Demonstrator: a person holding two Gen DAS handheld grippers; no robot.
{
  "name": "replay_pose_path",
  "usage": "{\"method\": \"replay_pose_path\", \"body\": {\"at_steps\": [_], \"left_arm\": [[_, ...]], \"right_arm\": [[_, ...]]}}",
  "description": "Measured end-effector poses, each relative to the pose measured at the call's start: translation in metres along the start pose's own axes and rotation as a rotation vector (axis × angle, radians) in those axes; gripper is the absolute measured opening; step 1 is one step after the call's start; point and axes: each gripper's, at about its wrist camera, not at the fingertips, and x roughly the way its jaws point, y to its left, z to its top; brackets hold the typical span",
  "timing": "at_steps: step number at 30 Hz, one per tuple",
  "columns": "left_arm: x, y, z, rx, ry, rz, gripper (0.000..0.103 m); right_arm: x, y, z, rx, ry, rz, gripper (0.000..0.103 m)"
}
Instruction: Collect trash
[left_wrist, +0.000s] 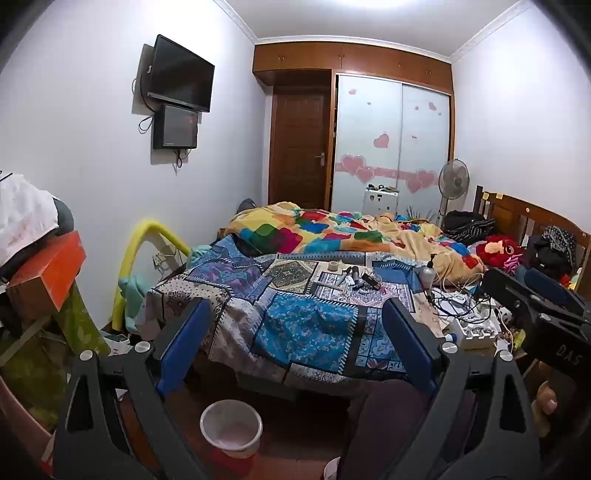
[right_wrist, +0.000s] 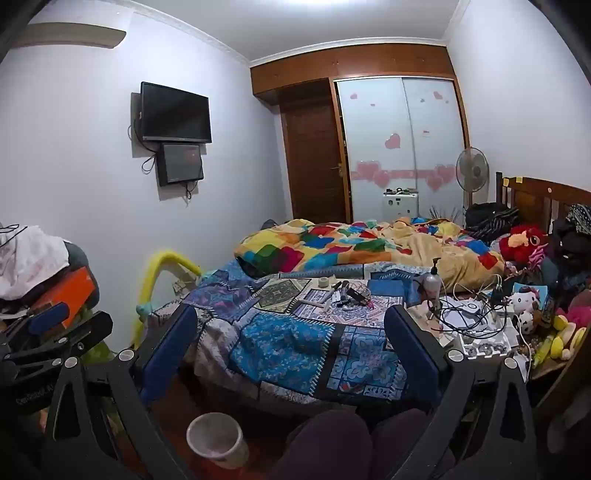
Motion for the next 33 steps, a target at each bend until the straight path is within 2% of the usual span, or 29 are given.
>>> {"method": "replay_pose_path", "body": {"at_steps": [33], "left_arm": [[-0.0026, 0.0017, -0.0078, -0.011, 0.021, -0.005, 0.095]], "right_arm": [[0.0008, 0.0076, -0.0021, -0.021, 0.009, -0.002, 0.101]]}}
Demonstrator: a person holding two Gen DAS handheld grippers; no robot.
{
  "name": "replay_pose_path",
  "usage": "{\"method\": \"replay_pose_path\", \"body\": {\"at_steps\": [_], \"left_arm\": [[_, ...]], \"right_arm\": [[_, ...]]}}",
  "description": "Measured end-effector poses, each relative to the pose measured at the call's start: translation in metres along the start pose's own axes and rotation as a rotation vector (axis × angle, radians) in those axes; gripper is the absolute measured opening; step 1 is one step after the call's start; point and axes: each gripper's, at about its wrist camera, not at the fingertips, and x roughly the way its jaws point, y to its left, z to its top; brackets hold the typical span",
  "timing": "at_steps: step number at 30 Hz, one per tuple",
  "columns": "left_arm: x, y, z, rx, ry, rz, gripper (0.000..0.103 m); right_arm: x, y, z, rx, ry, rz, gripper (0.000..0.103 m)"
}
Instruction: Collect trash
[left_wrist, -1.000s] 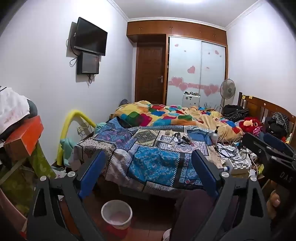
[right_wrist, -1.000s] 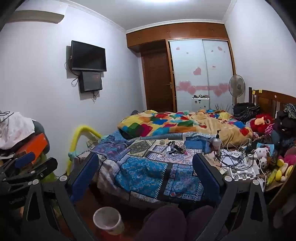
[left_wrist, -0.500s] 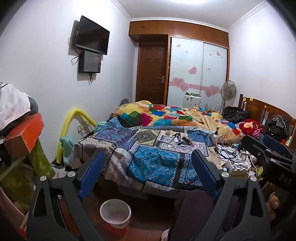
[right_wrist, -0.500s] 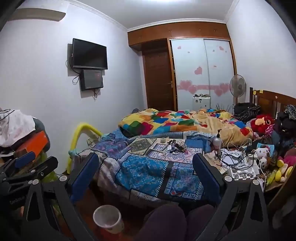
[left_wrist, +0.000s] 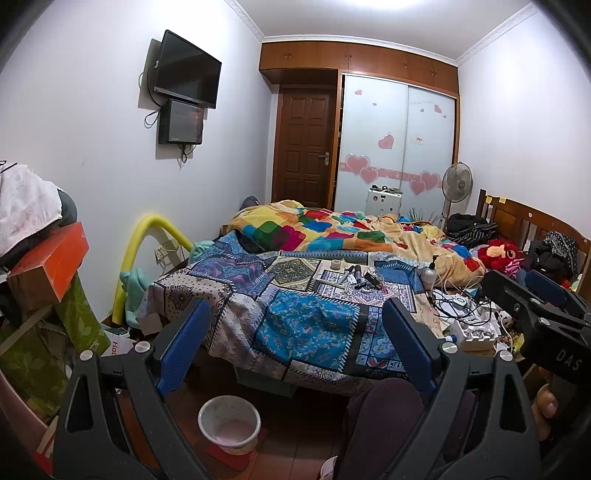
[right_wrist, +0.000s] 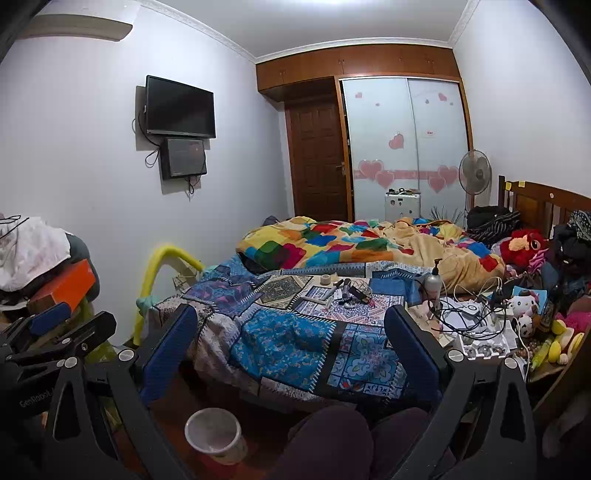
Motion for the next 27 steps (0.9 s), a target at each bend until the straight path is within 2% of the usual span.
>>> {"method": "replay_pose_path", "body": {"at_steps": [27], "left_arm": [[-0.0009, 0.0008, -0.0018, -0.014, 0.000, 0.001, 0.095]], "right_arm": [[-0.0055, 0.0101, -0.0018, -0.057, -0.009, -0.003, 0.101]]}}
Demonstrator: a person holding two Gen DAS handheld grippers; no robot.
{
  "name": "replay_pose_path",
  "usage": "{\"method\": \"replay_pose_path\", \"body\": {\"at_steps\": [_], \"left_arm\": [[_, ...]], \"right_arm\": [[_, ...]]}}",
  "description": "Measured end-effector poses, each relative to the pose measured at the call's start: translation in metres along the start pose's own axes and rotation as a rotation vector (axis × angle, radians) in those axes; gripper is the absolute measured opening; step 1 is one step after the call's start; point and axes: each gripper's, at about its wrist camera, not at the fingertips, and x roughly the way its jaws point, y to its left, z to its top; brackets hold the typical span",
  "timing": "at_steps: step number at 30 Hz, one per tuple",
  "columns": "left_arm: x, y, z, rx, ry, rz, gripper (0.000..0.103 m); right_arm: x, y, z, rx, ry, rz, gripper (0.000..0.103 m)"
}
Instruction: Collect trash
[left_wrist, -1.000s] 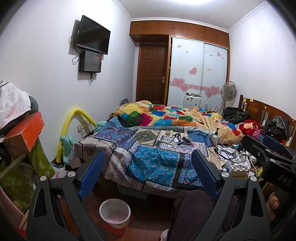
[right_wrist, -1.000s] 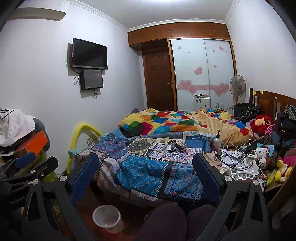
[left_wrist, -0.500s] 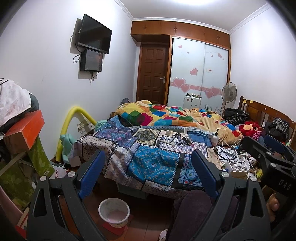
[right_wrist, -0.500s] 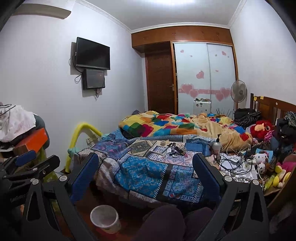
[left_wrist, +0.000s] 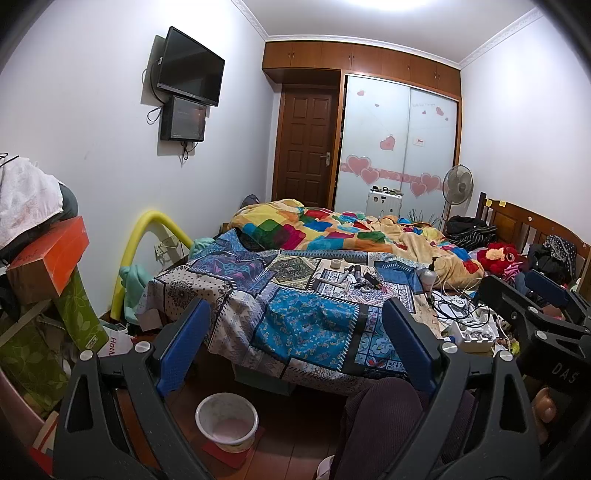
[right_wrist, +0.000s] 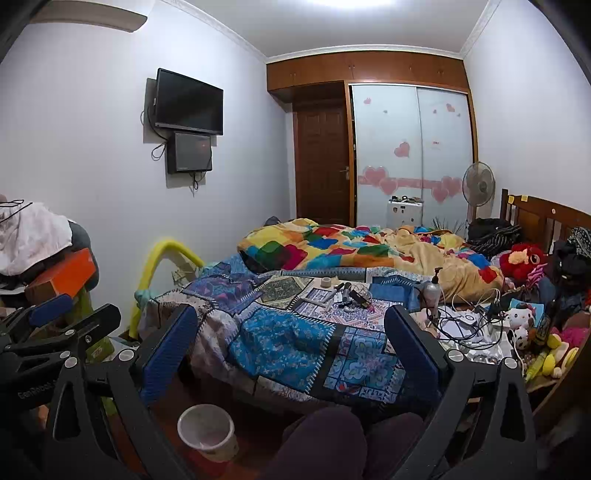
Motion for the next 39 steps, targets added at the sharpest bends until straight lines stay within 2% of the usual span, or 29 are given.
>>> {"method": "replay_pose_path", "body": {"at_steps": [28, 39], "left_arm": [[0.002, -0.001, -0.001, -0.007, 0.010, 0.001, 0.095], [0.047, -0.015, 0.022, -0.011, 0.054, -0.011, 0.095]], "right_arm": [[0.004, -0.001, -0.004, 0.005, 0.019, 0.004, 0.101], [0.036, -0.010, 0.007, -0.001, 0.056, -0.022, 0.101]]}}
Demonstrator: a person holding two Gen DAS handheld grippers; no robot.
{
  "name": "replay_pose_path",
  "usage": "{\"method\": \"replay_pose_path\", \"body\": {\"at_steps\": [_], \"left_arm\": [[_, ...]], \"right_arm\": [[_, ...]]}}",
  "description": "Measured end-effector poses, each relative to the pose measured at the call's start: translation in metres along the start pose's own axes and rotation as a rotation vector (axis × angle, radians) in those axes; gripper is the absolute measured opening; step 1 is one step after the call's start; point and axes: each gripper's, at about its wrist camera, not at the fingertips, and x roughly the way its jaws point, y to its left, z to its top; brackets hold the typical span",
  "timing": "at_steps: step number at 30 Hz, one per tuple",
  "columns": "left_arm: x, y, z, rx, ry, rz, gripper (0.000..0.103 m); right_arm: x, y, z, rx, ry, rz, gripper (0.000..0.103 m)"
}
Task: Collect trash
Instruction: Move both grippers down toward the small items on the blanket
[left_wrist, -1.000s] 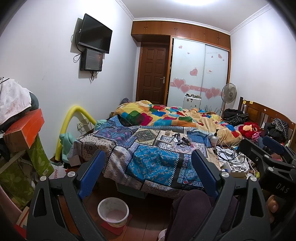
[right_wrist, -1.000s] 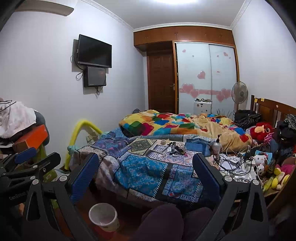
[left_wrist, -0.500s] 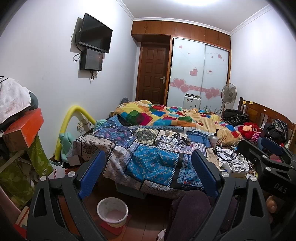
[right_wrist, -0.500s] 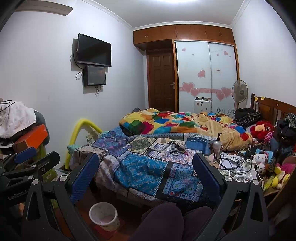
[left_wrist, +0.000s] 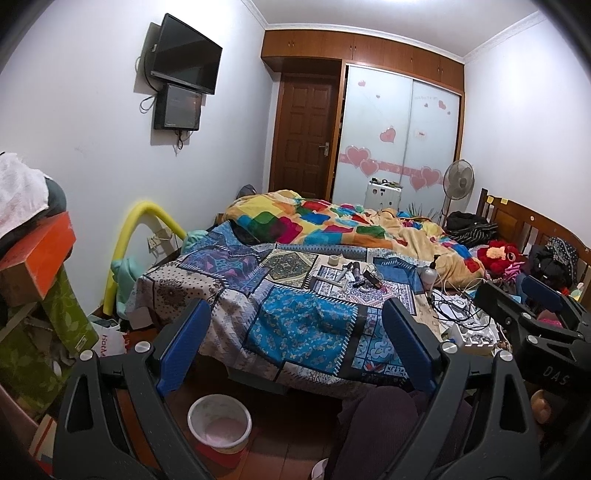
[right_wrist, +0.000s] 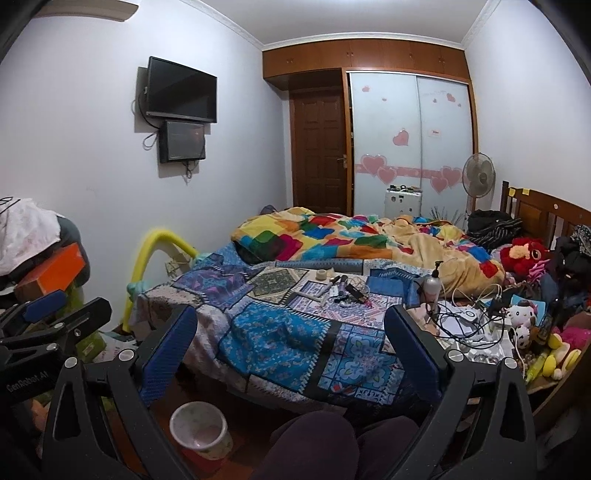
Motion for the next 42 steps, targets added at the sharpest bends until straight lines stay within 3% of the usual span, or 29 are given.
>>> {"method": "replay_pose_path", "body": {"at_steps": [9, 19, 26, 29, 32, 35, 42], "left_arm": [[0.070, -0.011, 0.029, 0.007, 0.072, -0.045, 0.095], [0.199, -0.052, 0.039, 0.058, 0.208, -0.077, 0.095], [0.304, -0.086, 0.032, 0.063, 0.320, -0.127, 0.094], [0.349, -0.097, 0.026, 0.050, 0.365, -0.129, 0.088], [0.387, -0.103, 0.019, 0.033, 0.414, -0.146, 0.088], [0.430, -0.103, 0.007, 0.005, 0.451, -0.108, 0.088], [0.510, -0.104, -0.018, -0.060, 0.523, -0.093, 0.088]], "right_arm": [[0.054, -0.035, 0.012, 0.039, 0.082, -0.047, 0.101], [0.128, -0.088, 0.022, 0.052, 0.151, -0.130, 0.101], [0.195, -0.136, 0.020, 0.091, 0.237, -0.111, 0.101], [0.226, -0.156, 0.018, 0.102, 0.279, -0.083, 0.101], [0.256, -0.172, 0.013, 0.103, 0.303, -0.069, 0.101], [0.283, -0.182, 0.006, 0.085, 0.331, -0.060, 0.101], [0.360, -0.209, -0.019, 0.086, 0.450, -0.009, 0.077]]}}
